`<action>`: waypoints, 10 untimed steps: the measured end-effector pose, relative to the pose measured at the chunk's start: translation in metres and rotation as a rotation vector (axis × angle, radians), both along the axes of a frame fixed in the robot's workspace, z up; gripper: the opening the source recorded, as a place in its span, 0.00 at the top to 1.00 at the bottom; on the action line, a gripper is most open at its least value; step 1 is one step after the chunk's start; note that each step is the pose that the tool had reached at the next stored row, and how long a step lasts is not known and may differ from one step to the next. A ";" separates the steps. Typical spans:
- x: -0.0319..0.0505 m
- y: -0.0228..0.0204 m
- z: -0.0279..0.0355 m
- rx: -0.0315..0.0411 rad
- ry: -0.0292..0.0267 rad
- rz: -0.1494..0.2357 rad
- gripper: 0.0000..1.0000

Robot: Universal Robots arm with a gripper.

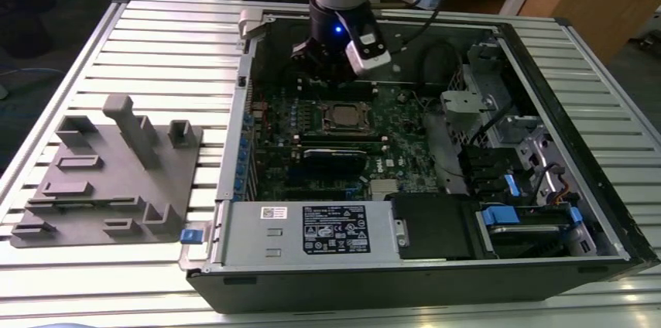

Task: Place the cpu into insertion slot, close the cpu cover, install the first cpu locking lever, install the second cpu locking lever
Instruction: 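Install the first cpu locking lever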

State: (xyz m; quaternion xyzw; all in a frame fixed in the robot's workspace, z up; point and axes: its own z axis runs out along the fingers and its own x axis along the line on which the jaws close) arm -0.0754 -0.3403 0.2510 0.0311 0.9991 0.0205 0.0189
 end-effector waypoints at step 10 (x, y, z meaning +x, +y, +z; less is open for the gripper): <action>-0.0036 0.0000 0.0019 -0.0001 -0.0001 0.000 0.89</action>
